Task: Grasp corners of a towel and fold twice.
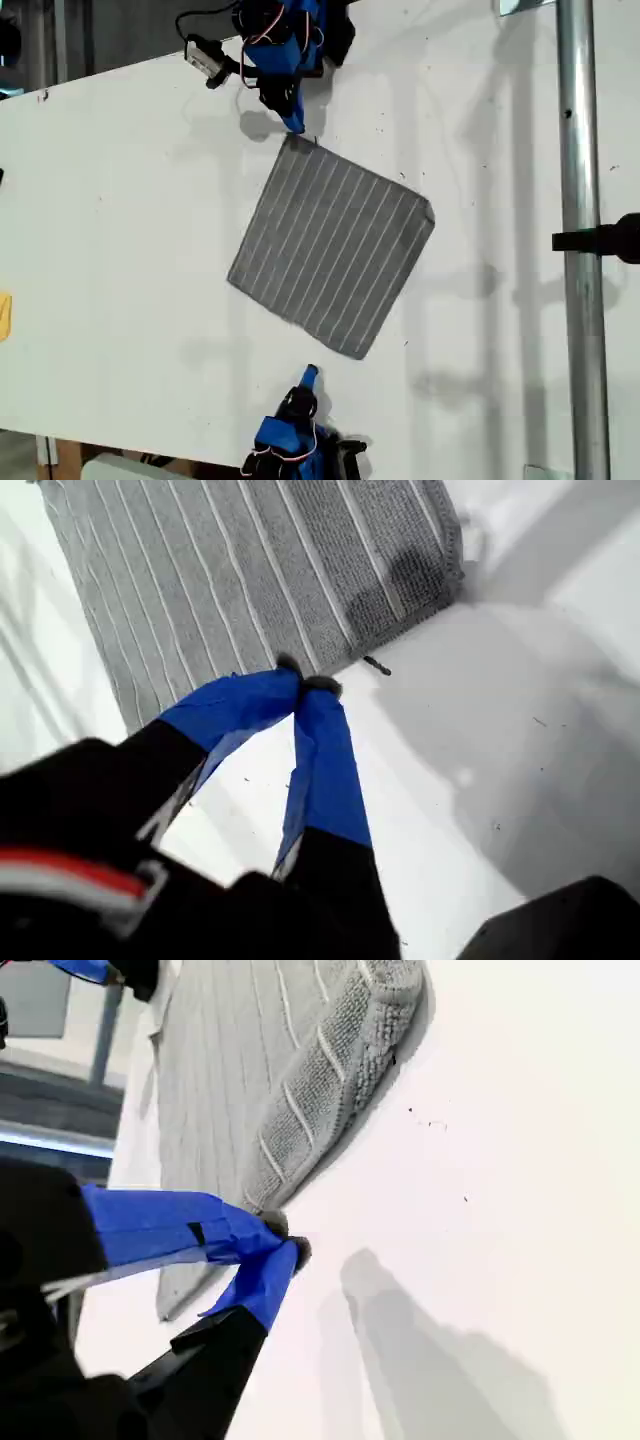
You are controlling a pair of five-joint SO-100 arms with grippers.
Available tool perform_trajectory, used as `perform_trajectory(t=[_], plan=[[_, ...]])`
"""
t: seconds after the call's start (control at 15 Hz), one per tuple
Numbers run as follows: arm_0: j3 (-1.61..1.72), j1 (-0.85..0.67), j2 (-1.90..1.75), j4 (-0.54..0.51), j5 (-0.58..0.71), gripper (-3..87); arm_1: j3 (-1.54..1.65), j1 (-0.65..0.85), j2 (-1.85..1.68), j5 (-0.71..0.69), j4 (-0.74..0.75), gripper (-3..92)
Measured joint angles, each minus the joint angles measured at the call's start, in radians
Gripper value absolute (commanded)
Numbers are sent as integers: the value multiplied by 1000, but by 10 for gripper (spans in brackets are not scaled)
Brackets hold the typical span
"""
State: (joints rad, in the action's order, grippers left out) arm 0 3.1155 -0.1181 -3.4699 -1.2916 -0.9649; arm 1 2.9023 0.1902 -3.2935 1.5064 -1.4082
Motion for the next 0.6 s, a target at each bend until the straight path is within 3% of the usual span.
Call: perform_trajectory(t=[0.6], plan=[[0,0,0,0,0,-23,0,-11,0,-15,6,-3]])
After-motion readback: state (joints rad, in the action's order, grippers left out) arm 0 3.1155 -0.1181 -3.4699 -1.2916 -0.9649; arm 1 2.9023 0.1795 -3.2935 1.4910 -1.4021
